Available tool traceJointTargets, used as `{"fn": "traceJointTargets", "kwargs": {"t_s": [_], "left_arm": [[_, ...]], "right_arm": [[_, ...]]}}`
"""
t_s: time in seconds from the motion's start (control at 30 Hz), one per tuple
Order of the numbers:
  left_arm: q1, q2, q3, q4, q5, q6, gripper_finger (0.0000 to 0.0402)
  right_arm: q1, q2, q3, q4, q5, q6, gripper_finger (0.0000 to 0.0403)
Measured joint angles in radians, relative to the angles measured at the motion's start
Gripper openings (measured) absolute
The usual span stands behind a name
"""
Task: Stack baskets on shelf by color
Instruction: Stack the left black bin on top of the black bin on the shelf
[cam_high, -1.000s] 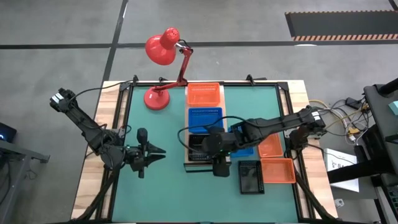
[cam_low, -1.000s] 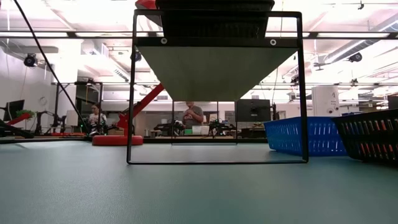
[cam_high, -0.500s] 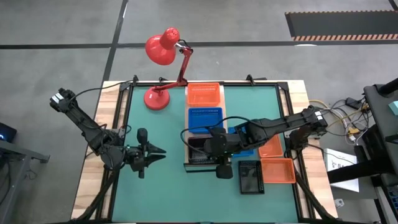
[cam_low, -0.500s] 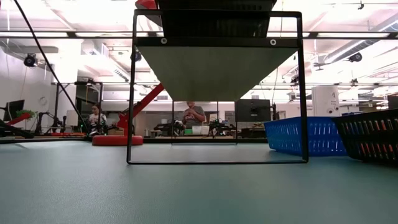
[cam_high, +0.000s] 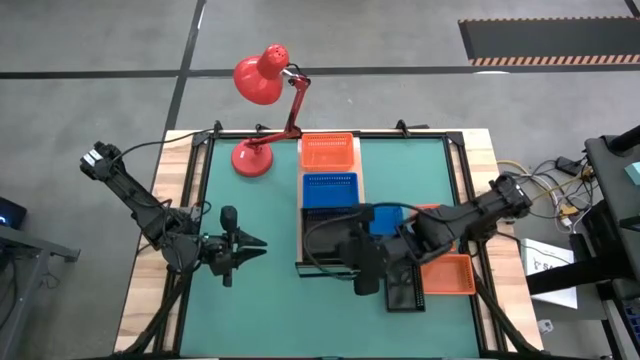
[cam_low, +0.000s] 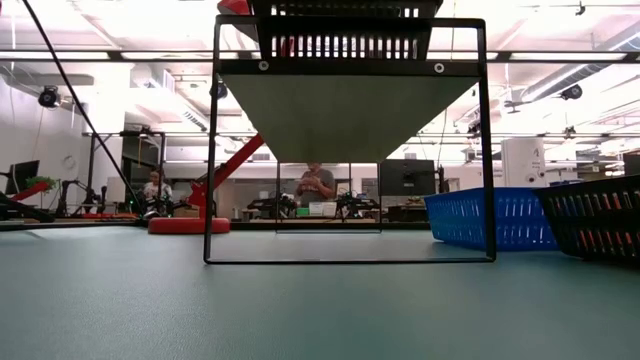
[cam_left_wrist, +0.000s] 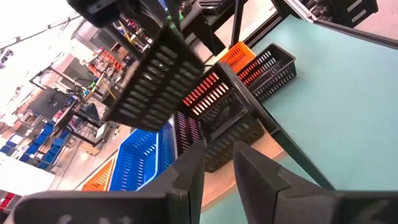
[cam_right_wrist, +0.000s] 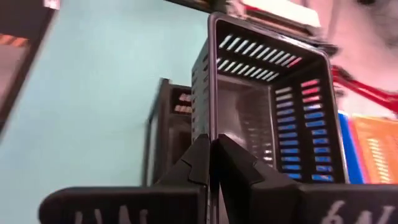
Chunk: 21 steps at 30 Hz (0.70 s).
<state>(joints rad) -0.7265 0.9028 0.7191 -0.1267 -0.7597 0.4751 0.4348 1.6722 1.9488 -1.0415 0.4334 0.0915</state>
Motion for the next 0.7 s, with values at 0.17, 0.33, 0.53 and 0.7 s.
{"fn": "traceJointTargets", "kwargs": {"t_s": [0.17,0.33,0.53,0.7], "left_arm": [[0.000,0.000,-0.001,0.009,0.000,0.002,0.0070],[0.000,0.000,-0.002,0.014,0.000,0.003,0.0070],[0.000,0.000,-0.002,0.015,0.000,0.003,0.0070],[0.000,0.000,-0.003,0.015,0.000,0.003,0.0070]], "right_arm": [[0.044,0.000,-0.022,0.010,0.063,0.020,0.0013],[0.065,0.026,-0.037,0.009,0.091,0.028,0.0013],[0.062,0.055,-0.038,0.020,0.104,0.020,0.0013],[0.060,0.065,-0.038,0.020,0.116,0.013,0.0012]]}}
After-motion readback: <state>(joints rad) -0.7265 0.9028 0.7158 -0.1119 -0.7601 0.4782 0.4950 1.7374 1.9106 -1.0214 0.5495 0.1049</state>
